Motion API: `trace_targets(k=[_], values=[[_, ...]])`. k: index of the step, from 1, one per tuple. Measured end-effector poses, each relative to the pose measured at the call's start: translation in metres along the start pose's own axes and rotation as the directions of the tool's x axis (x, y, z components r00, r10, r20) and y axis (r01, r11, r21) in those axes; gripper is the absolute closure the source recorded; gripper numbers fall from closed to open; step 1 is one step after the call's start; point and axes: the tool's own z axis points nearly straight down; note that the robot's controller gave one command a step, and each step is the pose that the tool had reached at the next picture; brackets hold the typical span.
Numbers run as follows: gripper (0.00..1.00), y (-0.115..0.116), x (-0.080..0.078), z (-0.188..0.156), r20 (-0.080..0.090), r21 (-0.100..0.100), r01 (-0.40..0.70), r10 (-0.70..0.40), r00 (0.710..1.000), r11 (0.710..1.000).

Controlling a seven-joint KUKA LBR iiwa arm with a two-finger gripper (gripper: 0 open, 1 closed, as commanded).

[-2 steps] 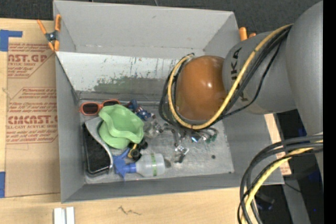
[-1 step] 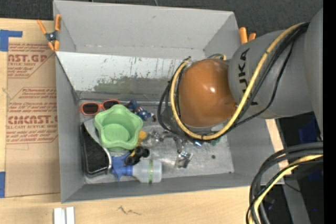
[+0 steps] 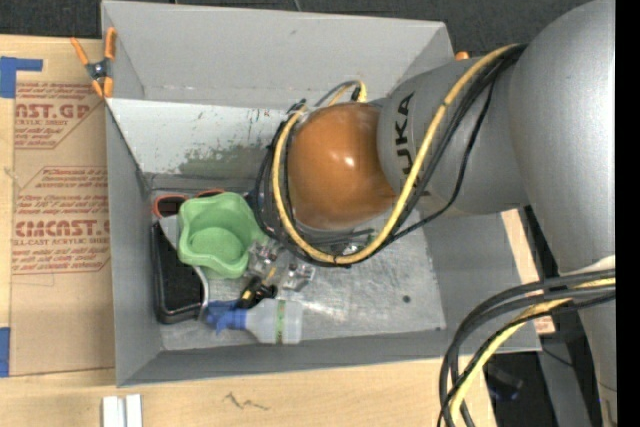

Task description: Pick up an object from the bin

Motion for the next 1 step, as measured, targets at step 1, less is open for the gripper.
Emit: trace_targets(k=[1], values=[[0.0, 0.001, 0.009, 0.0057, -0.023, -0.011, -0.006, 0.006, 1.0, 1.0]])
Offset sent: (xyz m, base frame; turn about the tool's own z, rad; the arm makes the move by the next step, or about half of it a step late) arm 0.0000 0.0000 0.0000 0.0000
